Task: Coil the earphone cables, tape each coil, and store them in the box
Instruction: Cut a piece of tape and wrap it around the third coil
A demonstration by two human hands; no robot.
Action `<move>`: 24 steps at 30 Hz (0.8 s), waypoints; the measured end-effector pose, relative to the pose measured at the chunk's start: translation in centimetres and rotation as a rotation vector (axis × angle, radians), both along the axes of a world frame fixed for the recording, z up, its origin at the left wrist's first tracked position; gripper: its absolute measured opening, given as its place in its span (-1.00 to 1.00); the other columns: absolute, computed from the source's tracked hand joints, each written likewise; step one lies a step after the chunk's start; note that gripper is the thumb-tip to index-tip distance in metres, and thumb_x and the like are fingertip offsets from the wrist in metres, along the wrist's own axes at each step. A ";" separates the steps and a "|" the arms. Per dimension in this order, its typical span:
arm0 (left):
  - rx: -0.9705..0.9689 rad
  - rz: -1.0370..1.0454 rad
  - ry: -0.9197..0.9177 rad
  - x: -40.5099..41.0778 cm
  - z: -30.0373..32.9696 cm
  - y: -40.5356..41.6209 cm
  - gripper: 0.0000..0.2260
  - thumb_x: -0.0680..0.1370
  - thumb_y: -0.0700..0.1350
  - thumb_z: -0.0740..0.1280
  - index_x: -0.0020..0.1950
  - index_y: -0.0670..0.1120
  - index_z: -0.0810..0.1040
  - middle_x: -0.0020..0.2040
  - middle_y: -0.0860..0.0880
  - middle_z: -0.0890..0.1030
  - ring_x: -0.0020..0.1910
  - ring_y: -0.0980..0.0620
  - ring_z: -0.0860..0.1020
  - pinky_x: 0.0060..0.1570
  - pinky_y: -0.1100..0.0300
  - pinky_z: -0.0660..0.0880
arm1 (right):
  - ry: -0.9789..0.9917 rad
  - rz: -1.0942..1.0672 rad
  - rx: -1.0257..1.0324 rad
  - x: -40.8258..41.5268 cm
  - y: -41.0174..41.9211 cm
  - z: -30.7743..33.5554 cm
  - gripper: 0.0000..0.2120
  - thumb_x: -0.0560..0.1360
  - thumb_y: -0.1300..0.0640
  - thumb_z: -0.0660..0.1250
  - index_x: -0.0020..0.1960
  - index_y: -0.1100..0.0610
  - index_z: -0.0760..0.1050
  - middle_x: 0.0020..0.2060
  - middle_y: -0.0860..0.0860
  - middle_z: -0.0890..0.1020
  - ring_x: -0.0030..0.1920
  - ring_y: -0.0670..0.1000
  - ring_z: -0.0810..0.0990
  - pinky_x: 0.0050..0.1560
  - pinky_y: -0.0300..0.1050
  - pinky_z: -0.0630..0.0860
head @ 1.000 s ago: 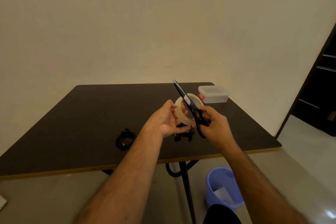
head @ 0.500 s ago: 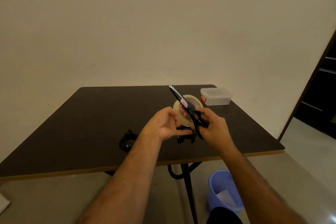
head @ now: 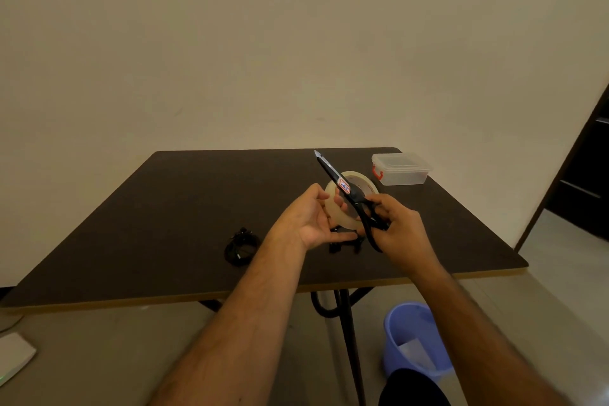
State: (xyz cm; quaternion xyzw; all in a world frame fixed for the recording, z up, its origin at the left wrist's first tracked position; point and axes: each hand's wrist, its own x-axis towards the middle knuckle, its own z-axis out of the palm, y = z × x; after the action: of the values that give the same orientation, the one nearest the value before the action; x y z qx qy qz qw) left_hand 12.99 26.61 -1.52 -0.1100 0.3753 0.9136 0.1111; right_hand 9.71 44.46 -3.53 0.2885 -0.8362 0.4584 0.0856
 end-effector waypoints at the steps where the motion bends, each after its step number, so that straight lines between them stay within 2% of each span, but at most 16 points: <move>1: -0.004 0.004 -0.002 -0.1 -0.1 0.0 -0.73 0.57 -0.18 0.13 0.21 -0.15 0.50 -0.26 -0.05 0.61 -0.23 -0.06 0.68 0.36 -0.36 0.29 | -0.001 -0.003 0.000 0.0 0.0 -0.1 -0.55 0.46 0.32 0.43 0.29 0.03 0.47 0.06 -0.11 0.60 0.11 -0.14 0.56 -0.13 -0.46 0.48; 4: -0.042 0.014 0.015 -0.2 -0.4 -0.1 -0.70 0.54 -0.26 0.16 0.22 -0.15 0.53 -0.17 -0.06 0.65 -0.06 -0.04 0.66 0.36 -0.38 0.27 | -0.001 -0.011 -0.022 -0.1 -0.1 -0.1 -0.54 0.46 0.32 0.44 0.30 0.05 0.46 0.06 -0.08 0.63 0.09 -0.15 0.57 -0.16 -0.50 0.49; 6: -0.137 0.015 0.064 0.0 -0.6 -0.5 -0.74 0.57 -0.24 0.17 0.20 -0.16 0.56 -0.04 -0.11 0.68 0.06 -0.08 0.66 0.34 -0.34 0.32 | 0.010 -0.007 -0.024 -0.2 0.0 0.0 -0.54 0.46 0.32 0.44 0.30 0.05 0.46 0.09 -0.03 0.65 0.09 -0.14 0.59 -0.14 -0.51 0.49; 8: -0.336 0.067 0.134 0.2 -0.4 -0.7 -0.77 0.60 -0.20 0.21 0.21 -0.15 0.58 0.08 -0.14 0.68 0.10 -0.08 0.66 0.26 -0.22 0.48 | 0.024 -0.005 -0.018 -0.4 0.2 0.2 -0.54 0.45 0.32 0.44 0.29 0.04 0.46 0.11 0.00 0.66 0.13 -0.10 0.61 -0.11 -0.50 0.49; 10: -0.601 0.203 0.210 0.4 -0.2 -0.9 -0.76 0.61 -0.19 0.29 0.27 -0.07 0.54 0.14 -0.10 0.66 0.10 -0.02 0.65 0.10 -0.04 0.61 | 0.013 -0.015 -0.015 -0.6 0.5 0.4 -0.53 0.45 0.32 0.44 0.29 0.04 0.46 0.12 0.01 0.66 0.16 -0.08 0.61 -0.12 -0.51 0.48; 13: -0.996 0.349 0.354 0.4 0.0 -1.3 -0.74 0.58 -0.19 0.35 0.26 0.01 0.59 0.14 0.02 0.64 0.07 0.10 0.63 -0.10 0.22 0.62 | 0.010 -0.025 -0.009 -0.7 0.7 0.7 -0.52 0.45 0.31 0.46 0.30 0.04 0.46 0.12 0.01 0.66 0.17 -0.06 0.61 -0.15 -0.49 0.47; 17: -1.290 0.366 0.430 0.6 0.9 -1.6 -0.80 0.56 -0.14 0.39 0.17 0.02 0.65 0.04 0.10 0.65 -0.01 0.15 0.62 -0.20 0.30 0.57 | -0.013 -0.023 -0.014 -0.7 1.0 1.2 -0.49 0.43 0.31 0.48 0.31 0.04 0.45 0.11 0.00 0.66 0.16 -0.05 0.60 -0.15 -0.46 0.45; 19: -1.392 0.384 0.457 0.8 1.3 -1.7 -0.82 0.55 -0.11 0.41 0.13 0.03 0.67 0.00 0.11 0.66 -0.03 0.16 0.62 -0.18 0.28 0.57 | -0.022 -0.008 -0.021 -0.6 1.2 1.4 -0.49 0.42 0.31 0.48 0.31 0.02 0.45 0.11 0.00 0.66 0.16 -0.05 0.60 -0.10 -0.44 0.45; 24: -1.657 0.346 0.493 1.1 2.5 -2.0 -0.86 0.52 -0.06 0.44 0.06 0.03 0.69 -0.07 0.12 0.68 -0.07 0.20 0.60 0.01 0.20 0.55 | -0.055 0.035 -0.009 -0.4 1.7 1.9 -0.49 0.40 0.29 0.51 0.24 -0.05 0.46 0.10 -0.01 0.67 0.17 -0.04 0.62 0.00 -0.40 0.45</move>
State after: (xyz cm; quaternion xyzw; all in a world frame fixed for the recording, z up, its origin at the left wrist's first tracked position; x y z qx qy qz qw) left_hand 14.12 24.65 1.01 -0.0102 0.9086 0.3494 -0.2287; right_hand 9.26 46.19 -1.60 0.2903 -0.8310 0.4713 0.0559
